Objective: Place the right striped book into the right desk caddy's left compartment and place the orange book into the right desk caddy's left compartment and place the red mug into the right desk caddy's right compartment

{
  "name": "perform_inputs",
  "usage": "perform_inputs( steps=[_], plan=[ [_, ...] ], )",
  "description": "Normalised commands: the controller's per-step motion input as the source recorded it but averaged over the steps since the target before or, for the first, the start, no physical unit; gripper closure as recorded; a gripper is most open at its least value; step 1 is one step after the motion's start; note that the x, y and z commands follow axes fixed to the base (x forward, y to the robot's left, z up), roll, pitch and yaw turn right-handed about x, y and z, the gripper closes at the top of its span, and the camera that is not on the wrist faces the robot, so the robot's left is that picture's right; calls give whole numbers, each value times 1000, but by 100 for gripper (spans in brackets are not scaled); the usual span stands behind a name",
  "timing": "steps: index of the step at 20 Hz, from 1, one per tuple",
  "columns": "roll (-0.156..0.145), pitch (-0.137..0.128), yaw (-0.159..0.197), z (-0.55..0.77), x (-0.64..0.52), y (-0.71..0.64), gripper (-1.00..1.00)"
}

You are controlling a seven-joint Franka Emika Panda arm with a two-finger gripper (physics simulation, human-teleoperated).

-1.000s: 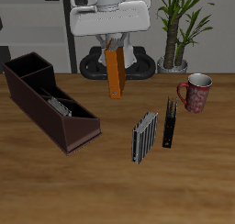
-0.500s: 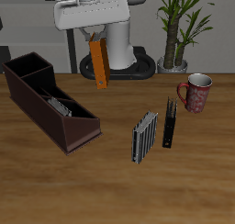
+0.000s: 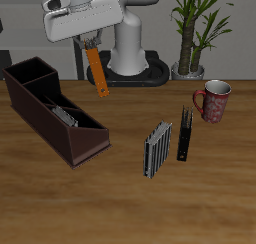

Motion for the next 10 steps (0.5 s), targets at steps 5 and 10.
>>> perform_inputs(
  steps=[5, 10],
  plan=[
    [9, 24, 191, -184, -72, -308, 100],
    [-18, 28, 155, -267, 137, -364, 100]
  ],
)
